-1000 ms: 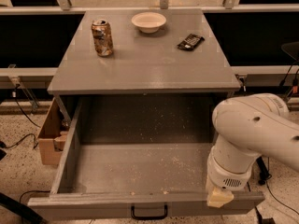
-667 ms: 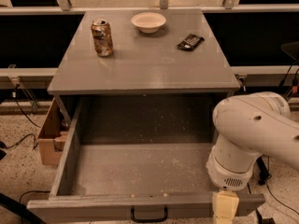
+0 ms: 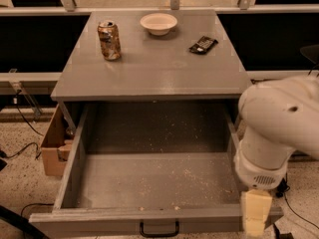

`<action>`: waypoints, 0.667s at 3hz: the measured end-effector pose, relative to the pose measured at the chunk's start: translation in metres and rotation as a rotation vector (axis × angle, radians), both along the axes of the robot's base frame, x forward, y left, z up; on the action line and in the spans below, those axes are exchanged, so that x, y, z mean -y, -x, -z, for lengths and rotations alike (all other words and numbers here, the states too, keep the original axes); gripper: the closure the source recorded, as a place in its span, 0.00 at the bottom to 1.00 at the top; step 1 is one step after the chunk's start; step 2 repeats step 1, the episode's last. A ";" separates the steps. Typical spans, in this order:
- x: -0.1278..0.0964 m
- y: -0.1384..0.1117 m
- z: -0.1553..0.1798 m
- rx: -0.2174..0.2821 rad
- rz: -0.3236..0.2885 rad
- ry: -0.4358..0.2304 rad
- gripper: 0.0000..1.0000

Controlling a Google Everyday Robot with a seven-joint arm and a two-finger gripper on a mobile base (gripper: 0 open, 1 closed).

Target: Open top drawer

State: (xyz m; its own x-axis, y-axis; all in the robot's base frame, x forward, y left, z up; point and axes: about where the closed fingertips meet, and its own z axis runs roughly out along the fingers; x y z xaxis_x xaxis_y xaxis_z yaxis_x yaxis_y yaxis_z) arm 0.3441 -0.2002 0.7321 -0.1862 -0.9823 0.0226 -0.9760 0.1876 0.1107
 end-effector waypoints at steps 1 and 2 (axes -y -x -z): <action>0.059 -0.014 -0.098 0.079 0.058 0.055 0.00; 0.059 -0.014 -0.098 0.079 0.058 0.055 0.00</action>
Offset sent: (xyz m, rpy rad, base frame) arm 0.0000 0.0000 0.0000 0.0000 0.0000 0.0000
